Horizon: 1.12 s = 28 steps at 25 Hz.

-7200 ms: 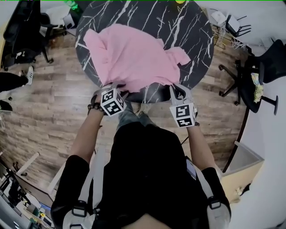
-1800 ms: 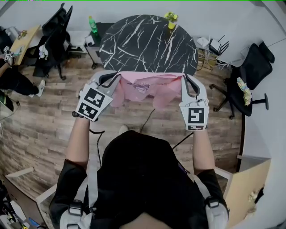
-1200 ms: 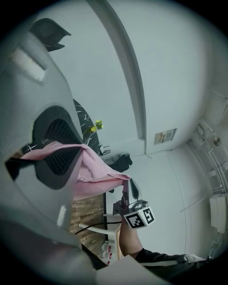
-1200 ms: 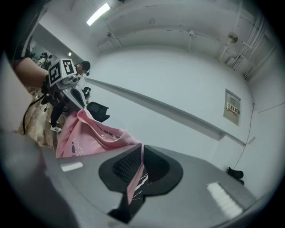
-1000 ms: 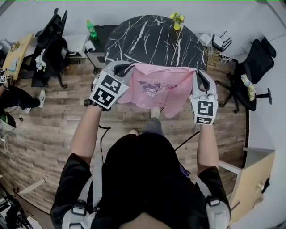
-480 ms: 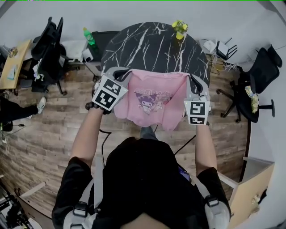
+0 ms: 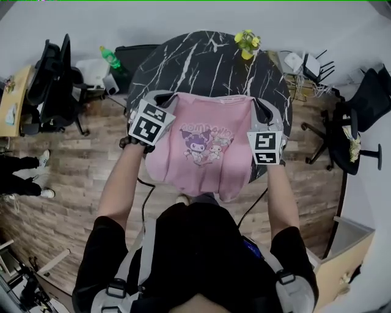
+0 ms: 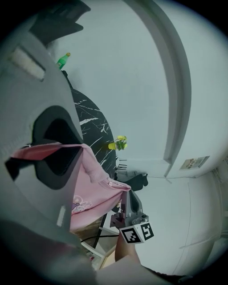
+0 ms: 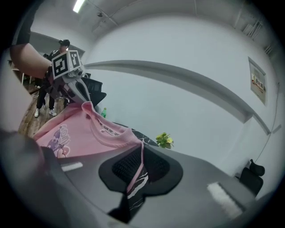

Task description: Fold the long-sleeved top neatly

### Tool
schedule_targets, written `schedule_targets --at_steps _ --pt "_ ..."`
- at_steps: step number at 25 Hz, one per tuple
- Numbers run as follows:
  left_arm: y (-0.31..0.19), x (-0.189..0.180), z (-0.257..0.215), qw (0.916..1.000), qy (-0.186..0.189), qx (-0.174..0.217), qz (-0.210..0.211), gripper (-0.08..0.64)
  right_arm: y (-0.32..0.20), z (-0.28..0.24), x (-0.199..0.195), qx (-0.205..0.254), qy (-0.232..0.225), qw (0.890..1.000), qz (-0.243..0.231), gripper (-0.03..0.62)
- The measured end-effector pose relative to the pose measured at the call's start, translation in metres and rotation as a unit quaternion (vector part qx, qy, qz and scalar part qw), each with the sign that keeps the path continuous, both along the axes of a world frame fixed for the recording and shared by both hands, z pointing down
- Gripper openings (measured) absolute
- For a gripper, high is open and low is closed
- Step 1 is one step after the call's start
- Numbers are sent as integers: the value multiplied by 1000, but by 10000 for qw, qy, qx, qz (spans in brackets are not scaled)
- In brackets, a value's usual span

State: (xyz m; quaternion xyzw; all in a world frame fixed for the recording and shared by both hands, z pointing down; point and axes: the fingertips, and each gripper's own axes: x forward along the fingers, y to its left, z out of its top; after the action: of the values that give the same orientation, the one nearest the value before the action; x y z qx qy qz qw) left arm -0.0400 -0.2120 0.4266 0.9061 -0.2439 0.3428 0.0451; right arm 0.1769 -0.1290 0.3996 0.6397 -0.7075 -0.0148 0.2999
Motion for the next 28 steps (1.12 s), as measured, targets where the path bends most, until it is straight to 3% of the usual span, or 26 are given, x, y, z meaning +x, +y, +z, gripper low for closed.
schedule_targets --at_steps 11,16,28 --pt "-54 24 110 9962 -319 -772 -264 25 -61 130 29 -1071 -69 9941 186 20" --pt "-73 30 146 9949 -689 -707 -205 25 -80 165 35 -1303 7 9914 98 20" --pt "-129 52 176 9923 -826 -840 -383 25 -136 198 58 -1478 103 9890 45 21"
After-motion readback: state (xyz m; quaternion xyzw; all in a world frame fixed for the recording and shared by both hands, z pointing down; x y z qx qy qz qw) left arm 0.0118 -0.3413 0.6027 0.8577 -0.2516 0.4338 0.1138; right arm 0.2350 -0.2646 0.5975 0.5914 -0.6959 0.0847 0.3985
